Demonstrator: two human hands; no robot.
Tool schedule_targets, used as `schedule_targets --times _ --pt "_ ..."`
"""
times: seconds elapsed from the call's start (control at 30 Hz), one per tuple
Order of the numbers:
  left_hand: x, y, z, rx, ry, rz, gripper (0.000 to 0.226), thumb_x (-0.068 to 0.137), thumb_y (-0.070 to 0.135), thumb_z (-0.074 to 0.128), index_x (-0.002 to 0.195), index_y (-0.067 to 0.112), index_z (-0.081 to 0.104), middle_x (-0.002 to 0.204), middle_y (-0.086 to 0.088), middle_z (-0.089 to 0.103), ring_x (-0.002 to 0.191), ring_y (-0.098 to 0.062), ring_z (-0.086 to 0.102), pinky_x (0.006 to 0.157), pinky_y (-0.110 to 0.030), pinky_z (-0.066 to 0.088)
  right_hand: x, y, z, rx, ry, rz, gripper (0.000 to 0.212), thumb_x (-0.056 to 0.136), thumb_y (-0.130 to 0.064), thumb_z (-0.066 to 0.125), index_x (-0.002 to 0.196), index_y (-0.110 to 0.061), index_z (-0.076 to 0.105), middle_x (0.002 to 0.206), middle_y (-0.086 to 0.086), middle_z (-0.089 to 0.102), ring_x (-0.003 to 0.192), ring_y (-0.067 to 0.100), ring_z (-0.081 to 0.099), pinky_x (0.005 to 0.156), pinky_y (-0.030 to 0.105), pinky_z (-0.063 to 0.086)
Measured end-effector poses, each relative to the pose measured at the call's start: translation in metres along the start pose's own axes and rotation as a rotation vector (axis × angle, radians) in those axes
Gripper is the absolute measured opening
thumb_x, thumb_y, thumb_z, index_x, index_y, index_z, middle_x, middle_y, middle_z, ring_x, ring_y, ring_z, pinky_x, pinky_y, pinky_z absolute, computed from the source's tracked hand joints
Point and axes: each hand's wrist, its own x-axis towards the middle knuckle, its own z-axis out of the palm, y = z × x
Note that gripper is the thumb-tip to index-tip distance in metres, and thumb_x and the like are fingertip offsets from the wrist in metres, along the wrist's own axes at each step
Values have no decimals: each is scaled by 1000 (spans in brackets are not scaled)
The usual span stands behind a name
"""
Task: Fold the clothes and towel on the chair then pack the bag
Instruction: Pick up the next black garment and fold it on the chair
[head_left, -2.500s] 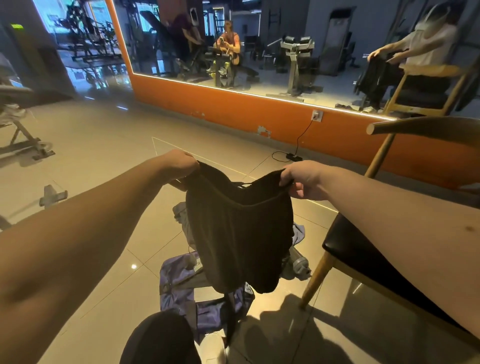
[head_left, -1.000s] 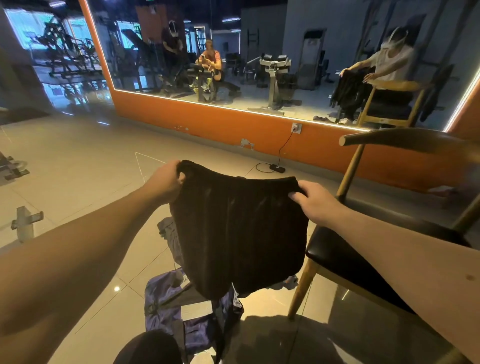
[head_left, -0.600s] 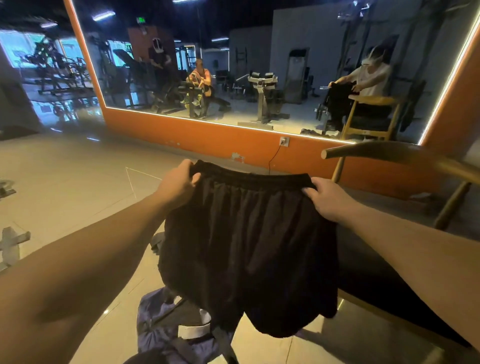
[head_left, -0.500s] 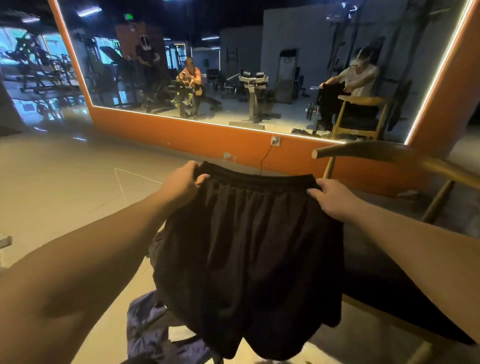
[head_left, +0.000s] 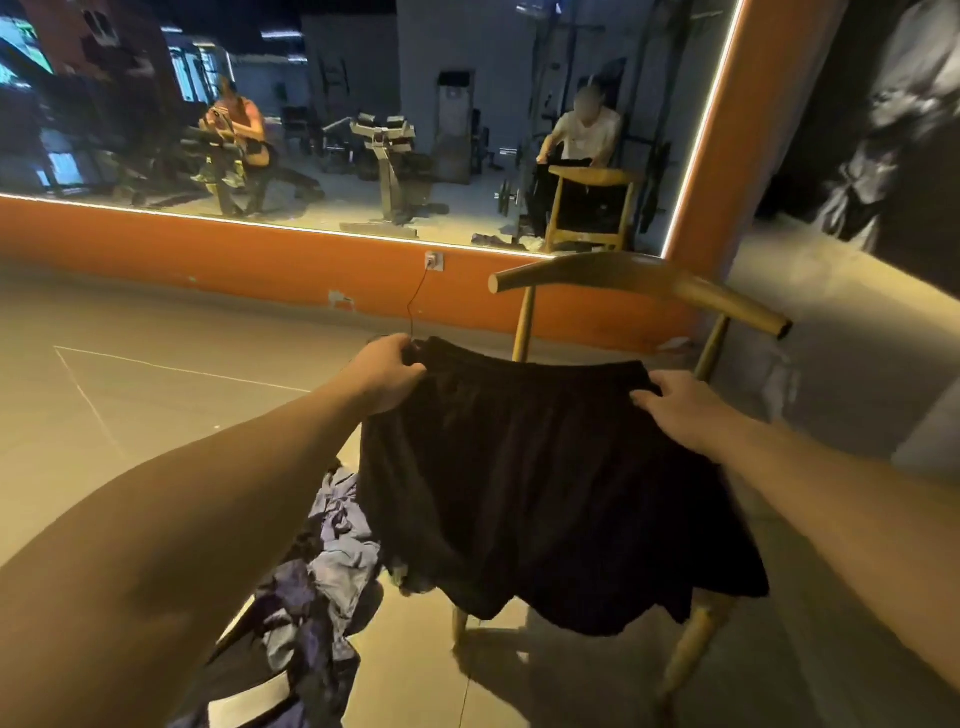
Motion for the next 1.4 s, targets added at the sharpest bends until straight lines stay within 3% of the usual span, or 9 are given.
schedule_targets --times 0.2,0.37,0.47,0.73,0.83,0.97,1.1,1.23,1.4 --pt "51 54 53 54 50 51 28 101 25 62 123 9 62 117 -9 66 101 -24 60 87 -38 49 36 53 -39 -43 102 112 19 104 -30 53 93 -18 64 93 3 68 88 24 65 80 38 52" --pt "94 85 89 196 68 52 20 100 38 62 107 20 68 109 -1 62 103 -21 55 90 -42 49 86 93 -55 -123 236 177 41 99 -38 57 129 -11 63 121 12 66 107 33 64 89 42 54" --pt "127 93 117 112 37 -46 20 97 34 67 88 15 67 94 -3 70 84 -18 66 74 -38 56 112 111 -56 -203 228 212 36 100 -35 59 126 -11 66 122 12 66 104 33 64 87 39 54" --pt "208 83 209 -79 -33 -285 13 88 13 76 88 4 67 84 -14 75 76 -28 76 71 -43 64 196 181 -26 -179 254 312 34 99 -30 62 130 -17 65 128 12 65 109 35 64 86 38 53" --pt "233 74 245 -117 -55 -350 22 85 14 80 91 6 60 87 -12 72 77 -27 75 63 -36 61 226 207 -12 -78 268 367 30 98 -26 63 126 -15 66 124 13 65 101 35 67 86 44 58" --pt "257 67 283 -275 23 -400 21 97 20 67 109 7 55 91 -7 60 88 -25 66 58 -30 51 257 231 1 31 301 405 31 99 -23 63 128 -13 65 132 14 63 118 34 61 93 33 47" --pt "264 66 308 -278 16 -338 43 98 18 62 138 8 49 120 -12 62 109 -30 65 75 -32 50 266 241 16 23 377 367 40 99 -21 62 138 -12 58 139 15 58 126 34 57 99 37 46" --pt "237 73 316 -187 -193 -230 86 94 8 58 163 20 7 140 -11 49 101 -25 64 72 -30 55 249 249 22 -50 254 354 65 96 -17 62 155 -18 36 156 11 42 139 33 45 109 39 42" --pt "178 82 305 -143 -109 -75 59 98 14 61 152 18 40 146 -8 53 132 -25 55 112 -45 47 193 259 18 6 231 452 59 97 -19 60 151 -19 39 145 8 51 128 30 54 94 34 46"
